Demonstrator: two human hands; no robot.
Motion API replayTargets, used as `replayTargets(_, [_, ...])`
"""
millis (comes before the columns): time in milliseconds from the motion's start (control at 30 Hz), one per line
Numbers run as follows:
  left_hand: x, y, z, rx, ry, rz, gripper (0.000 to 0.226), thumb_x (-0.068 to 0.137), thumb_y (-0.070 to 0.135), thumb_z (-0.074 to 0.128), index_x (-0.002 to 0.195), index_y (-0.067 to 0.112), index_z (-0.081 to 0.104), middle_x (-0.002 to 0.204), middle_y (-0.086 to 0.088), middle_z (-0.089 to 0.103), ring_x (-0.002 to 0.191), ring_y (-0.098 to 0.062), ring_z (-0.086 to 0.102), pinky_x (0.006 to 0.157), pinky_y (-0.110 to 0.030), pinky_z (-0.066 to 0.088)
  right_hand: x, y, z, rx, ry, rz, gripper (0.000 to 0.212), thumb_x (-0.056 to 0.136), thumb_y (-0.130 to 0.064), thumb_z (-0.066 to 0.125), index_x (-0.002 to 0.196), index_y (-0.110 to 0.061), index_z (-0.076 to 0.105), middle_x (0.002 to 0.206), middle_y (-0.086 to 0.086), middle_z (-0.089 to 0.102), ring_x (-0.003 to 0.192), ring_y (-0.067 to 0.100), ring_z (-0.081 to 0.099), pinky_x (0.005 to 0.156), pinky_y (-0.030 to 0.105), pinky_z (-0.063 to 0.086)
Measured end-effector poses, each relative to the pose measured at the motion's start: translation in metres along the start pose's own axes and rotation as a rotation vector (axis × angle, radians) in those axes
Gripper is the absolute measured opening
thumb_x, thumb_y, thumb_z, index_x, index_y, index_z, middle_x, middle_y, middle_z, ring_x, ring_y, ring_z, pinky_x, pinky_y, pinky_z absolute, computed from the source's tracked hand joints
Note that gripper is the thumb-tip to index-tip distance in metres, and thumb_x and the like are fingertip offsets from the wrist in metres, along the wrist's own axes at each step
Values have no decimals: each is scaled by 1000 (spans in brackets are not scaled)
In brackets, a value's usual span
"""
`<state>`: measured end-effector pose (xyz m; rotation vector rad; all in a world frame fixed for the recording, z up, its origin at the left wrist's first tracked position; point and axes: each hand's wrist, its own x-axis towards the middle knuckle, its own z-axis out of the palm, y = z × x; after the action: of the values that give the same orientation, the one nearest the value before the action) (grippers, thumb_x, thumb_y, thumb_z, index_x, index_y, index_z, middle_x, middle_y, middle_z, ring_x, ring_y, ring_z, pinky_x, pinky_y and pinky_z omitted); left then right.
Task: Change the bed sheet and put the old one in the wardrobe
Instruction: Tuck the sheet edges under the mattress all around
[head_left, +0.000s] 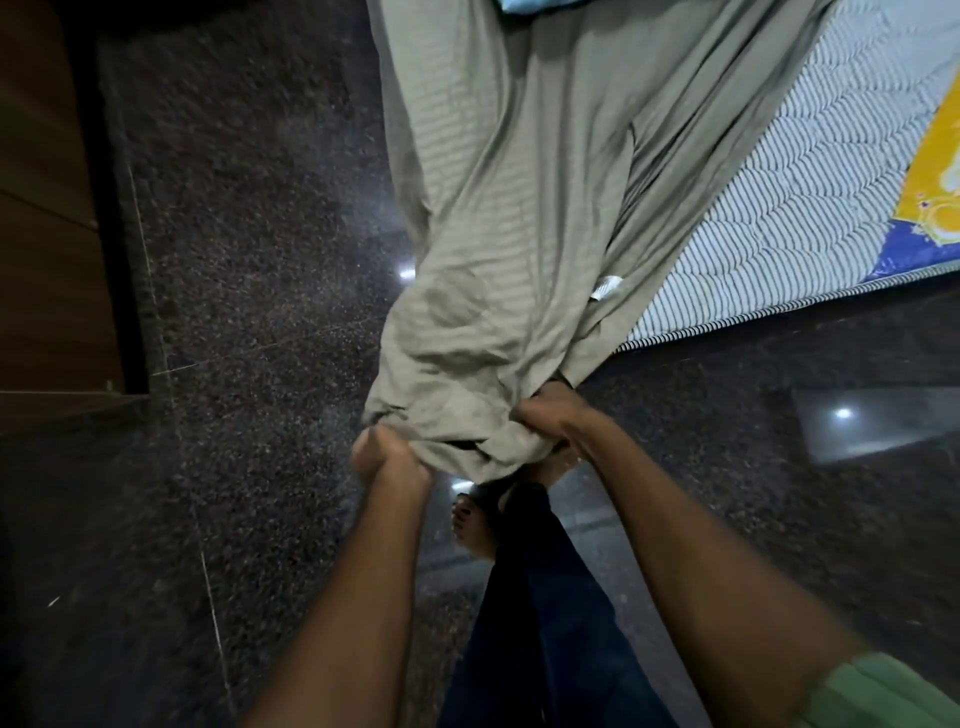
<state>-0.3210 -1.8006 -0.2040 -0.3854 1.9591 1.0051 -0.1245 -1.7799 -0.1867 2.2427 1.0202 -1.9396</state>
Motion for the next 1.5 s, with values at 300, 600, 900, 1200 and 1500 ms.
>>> replayTargets(300, [18,-2,-10,254,-189,376,45,83,-2,75,124,8,61,125,-19,66,113,-33,65,86,-30,57,-23,-12,66,288,-219,-262,47,68,-27,74,113,-19,68,113,3,76,107,21,72,100,45,57])
replayTargets(600, [-7,22,47,686,-300,1020,46,85,-5,60,126,15,63,132,-5,53,119,-20,55,104,-33,48,27,-15,-11,-467,733,-559,62,72,-16,71,132,-17,53,136,3,52,125,29,47,102,49,45])
replayTargets(900, [-36,-12,77,959,-657,1474,30,78,11,67,104,27,67,109,7,55,106,-18,58,89,-41,52,46,12,-108,-1263,400,-518,27,91,-34,66,116,-24,67,114,10,72,115,33,56,98,43,37])
replayTargets(1200, [-79,-61,127,1463,-769,1765,80,71,29,81,142,25,44,142,-1,43,128,-25,46,104,-42,44,17,76,-188,-955,846,116,50,92,-50,47,116,-12,70,119,14,70,113,33,63,104,48,32])
replayTargets(1500, [-130,-102,225,1467,-371,1428,27,91,20,55,115,20,68,118,-9,69,111,-33,62,91,-41,47,34,80,-233,-137,761,-649,22,78,-18,53,99,-23,48,88,7,64,84,35,62,73,48,51])
